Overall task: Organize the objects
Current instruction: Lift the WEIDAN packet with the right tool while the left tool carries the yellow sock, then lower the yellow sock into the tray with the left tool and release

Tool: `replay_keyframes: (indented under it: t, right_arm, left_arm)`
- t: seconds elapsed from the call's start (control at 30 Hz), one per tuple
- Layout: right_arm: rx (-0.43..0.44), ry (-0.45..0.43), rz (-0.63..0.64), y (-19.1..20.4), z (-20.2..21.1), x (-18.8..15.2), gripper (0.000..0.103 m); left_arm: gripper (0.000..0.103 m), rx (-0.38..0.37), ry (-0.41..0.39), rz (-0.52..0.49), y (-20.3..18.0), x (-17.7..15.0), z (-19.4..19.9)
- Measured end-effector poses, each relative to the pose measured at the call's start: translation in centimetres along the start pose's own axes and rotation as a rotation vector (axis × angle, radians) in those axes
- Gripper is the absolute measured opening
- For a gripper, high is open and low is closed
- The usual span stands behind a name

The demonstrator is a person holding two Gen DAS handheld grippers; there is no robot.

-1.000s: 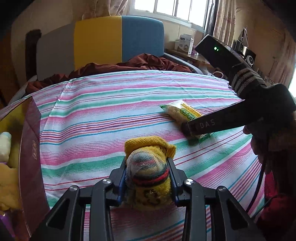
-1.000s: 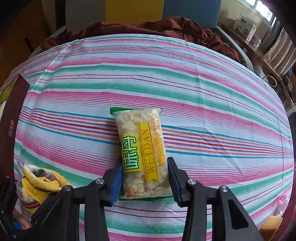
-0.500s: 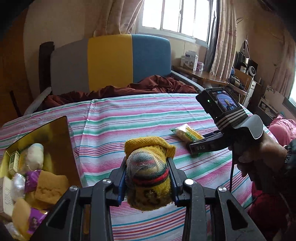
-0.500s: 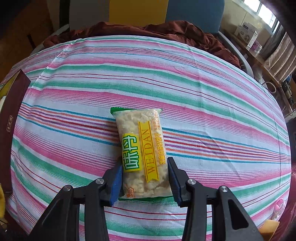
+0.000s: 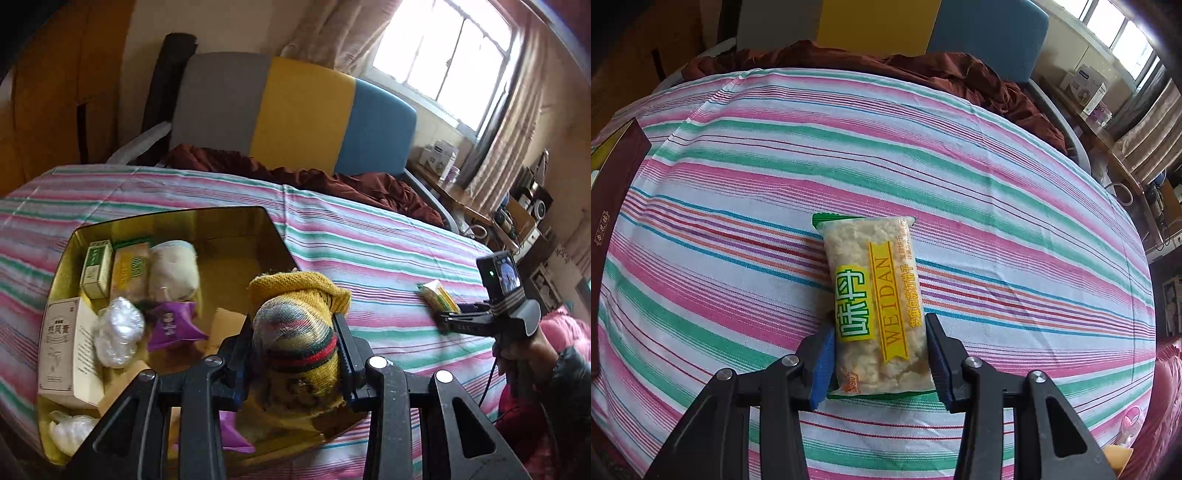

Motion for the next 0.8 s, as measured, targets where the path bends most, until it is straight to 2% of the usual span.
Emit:
replay_keyframes:
  t: [0.17, 0.47, 0.63, 0.7, 0.73, 0.8]
  right_arm:
    - [-0.008, -0.001, 0.009, 0.1, -0.1, 0.2, 0.045]
    - [-0.015, -0.002, 0.017, 0.4, -0.2, 0.1, 0.045]
    - [-0.016, -0.002, 0.021, -0.3, -1.0, 0.7, 0.045]
    - [-0.016, -0.002, 0.021, -0.3, -1.0, 0.7, 0.045]
    - [-0.016, -0.002, 0.021, -0.3, -1.0, 0.7, 0.045]
    - [-0.015, -0.002, 0.02, -0.3, -1.0, 0.7, 0.045]
  left_arm:
    - [0.038, 0.031, 0.029, 0.116, 4.5, 1.6, -1.3]
    - [0.038, 0.058, 0.064, 0.121, 4.5, 5.0, -6.2]
    - [0.04, 0.068, 0.142, 0.142, 4.8, 6.0, -10.8]
    - [0.04, 0.104, 0.168, 0.128, 5.2, 6.0, -12.3]
    - [0.041, 0.118, 0.178, 0.121, 5.3, 5.9, -12.8]
    - [0.05, 0.133, 0.195, 0.109, 5.5, 5.9, -13.6]
Point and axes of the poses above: each gripper's, at about its wrist camera, not at the fingertips, and z roughly against the way its jaws point, y to its left, x to its top, the point moved 7 cm from there along -z, roughly the way its jaws point, and after that the axes turned 3 degrees about x, right-handed, at the moved point
